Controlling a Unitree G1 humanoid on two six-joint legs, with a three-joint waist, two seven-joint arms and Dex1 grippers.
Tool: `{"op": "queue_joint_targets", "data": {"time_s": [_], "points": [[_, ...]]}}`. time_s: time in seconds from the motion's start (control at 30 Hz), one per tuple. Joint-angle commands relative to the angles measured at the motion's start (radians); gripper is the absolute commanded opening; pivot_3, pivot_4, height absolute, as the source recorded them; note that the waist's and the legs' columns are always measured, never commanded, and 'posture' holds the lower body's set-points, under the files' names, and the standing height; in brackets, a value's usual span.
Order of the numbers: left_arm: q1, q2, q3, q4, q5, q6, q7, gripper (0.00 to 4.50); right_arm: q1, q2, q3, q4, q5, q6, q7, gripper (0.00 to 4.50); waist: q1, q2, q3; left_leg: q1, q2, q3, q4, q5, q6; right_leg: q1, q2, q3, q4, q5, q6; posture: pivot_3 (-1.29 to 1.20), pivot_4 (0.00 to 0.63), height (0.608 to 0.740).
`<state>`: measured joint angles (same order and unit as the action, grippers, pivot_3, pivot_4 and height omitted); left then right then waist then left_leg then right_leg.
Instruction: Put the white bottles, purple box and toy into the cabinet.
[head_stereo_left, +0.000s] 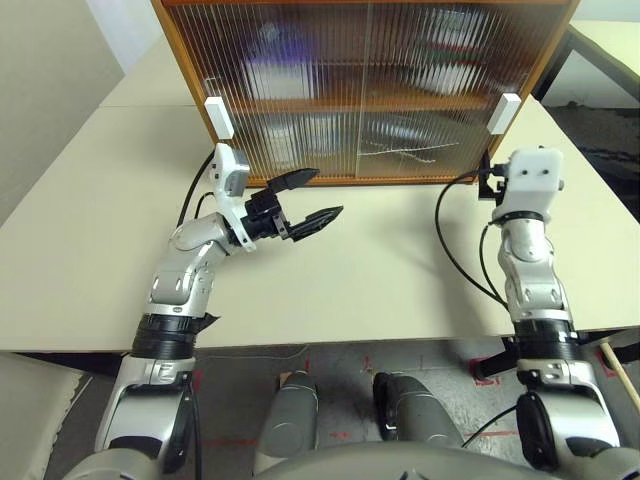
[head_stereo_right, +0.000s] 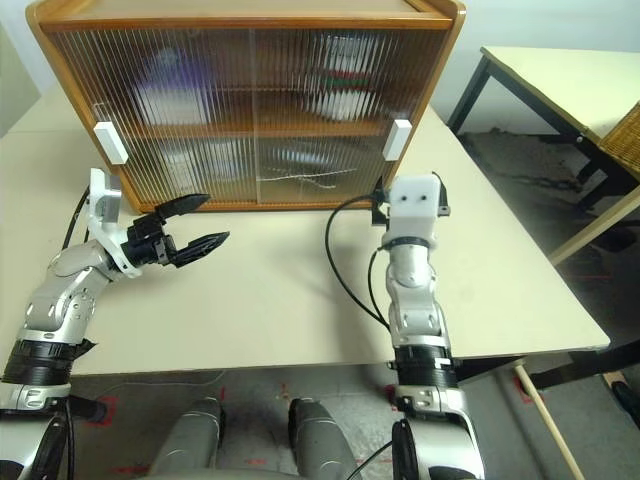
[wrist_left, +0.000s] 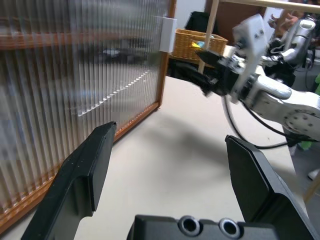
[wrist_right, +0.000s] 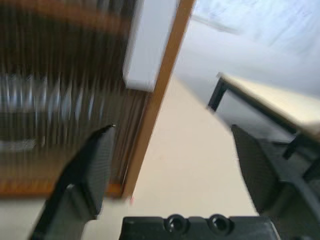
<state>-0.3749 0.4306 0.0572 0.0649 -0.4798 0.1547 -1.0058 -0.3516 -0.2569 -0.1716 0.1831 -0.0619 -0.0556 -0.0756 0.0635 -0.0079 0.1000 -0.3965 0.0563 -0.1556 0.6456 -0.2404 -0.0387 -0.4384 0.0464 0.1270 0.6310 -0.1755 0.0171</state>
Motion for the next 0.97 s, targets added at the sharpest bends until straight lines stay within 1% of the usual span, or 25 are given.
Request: {"op": "queue_joint_targets", "data": {"time_s": [0.03, 0.17, 0.27, 0.33, 0.43, 0.53, 0.57, 0.67, 0.77, 0.97], "points": [[0.046, 0.012, 0.036, -0.034, -0.017, 0.014, 0.028, 4.5, 0.07, -0.042, -0.036, -0.05, 0.072, -0.026, 0.093, 4.47, 0.003, 0.0, 0.0, 0.0, 0.0, 0.0, 0.0, 0.0, -0.001, 0.0, 0.0, 0.0, 0.0, -0.001, 0.0, 0.13, 0.125, 0.74], [0.11, 0.02, 0.114, -0.041, -0.039, 0.007, 0.085, 4.5, 0.153, -0.081, -0.093, -0.06, 0.17, -0.076, 0.191, 4.47, 0.006, 0.0, 0.0, 0.0, 0.0, 0.002, 0.0, 0.001, -0.006, 0.0, 0.0, -0.001, 0.0, -0.003, 0.001, 0.14, 0.131, 0.74], [0.149, 0.021, 0.205, 0.008, -0.036, -0.044, 0.154, 4.5, 0.181, -0.093, -0.132, -0.028, 0.221, -0.111, 0.236, 4.47, 0.006, -0.001, 0.0, 0.001, 0.0, 0.004, -0.001, 0.001, -0.009, 0.0, 0.001, -0.001, 0.0, -0.004, 0.001, 0.14, 0.135, 0.74], [0.166, 0.016, 0.285, 0.069, -0.021, -0.106, 0.228, 4.5, 0.196, -0.106, -0.147, -0.001, 0.246, -0.144, 0.28, 4.47, 0.006, -0.001, 0.001, 0.002, 0.0, 0.005, -0.001, 0.001, -0.009, 0.0, 0.001, 0.0, 0.0, -0.004, 0.001, 0.15, 0.136, 0.74], [0.166, 0.018, 0.361, 0.154, 0.007, -0.194, 0.312, 4.5, 0.205, -0.117, -0.144, 0.032, 0.247, -0.183, 0.313, 4.47, 0.008, -0.001, 0.001, 0.008, 0.0, 0.005, -0.003, 0.0, -0.01, 0.004, 0.002, 0.001, 0.0, -0.004, 0.001, 0.16, 0.134, 0.74], [0.149, 0.027, 0.429, 0.243, 0.024, -0.264, 0.399, 4.5, 0.204, -0.117, -0.139, 0.064, 0.239, -0.213, 0.321, 4.47, 0.01, -0.001, 0.001, 0.01, 0.0, 0.002, -0.004, -0.006, -0.019, 0.006, 0.002, 0.003, 0.0, -0.005, -0.001, 0.16, 0.131, 0.74], [0.141, 0.03, 0.445, 0.268, 0.024, -0.278, 0.42, 4.5, 0.202, -0.116, -0.138, 0.074, 0.237, -0.22, 0.322, 4.47, 0.011, -0.001, 0.001, 0.011, 0.0, 0.002, -0.004, -0.006, -0.019, 0.006, 0.002, 0.004, 0.0, -0.005, -0.001, 0.16, 0.129, 0.74], [0.13, 0.045, 0.471, 0.331, 0.039, -0.322, 0.458, 4.5, 0.196, -0.118, -0.135, 0.117, 0.23, -0.252, 0.327, 4.47, 0.014, -0.001, 0.001, 0.012, 0.001, 0.0, -0.005, -0.006, -0.02, 0.007, 0.002, 0.003, 0.0, -0.006, -0.002, 0.17, 0.125, 0.74], [0.132, 0.049, 0.471, 0.349, 0.038, -0.34, 0.471, 4.5, 0.184, -0.117, -0.135, 0.15, 0.225, -0.273, 0.321, 4.47, 0.019, -0.001, 0.001, 0.012, 0.001, 0.0, -0.005, -0.007, -0.022, 0.008, 0.002, 0.003, 0.0, -0.006, -0.003, 0.17, 0.128, 0.74], [0.125, 0.052, 0.457, 0.375, 0.057, -0.371, 0.483, 4.5, 0.168, -0.104, -0.121, 0.17, 0.212, -0.297, 0.313, 4.47, 0.02, -0.001, 0.001, 0.012, 0.001, 0.0, -0.005, -0.007, -0.022, 0.008, 0.003, 0.003, 0.0, -0.007, -0.004, 0.16, 0.112, 0.74]]}}
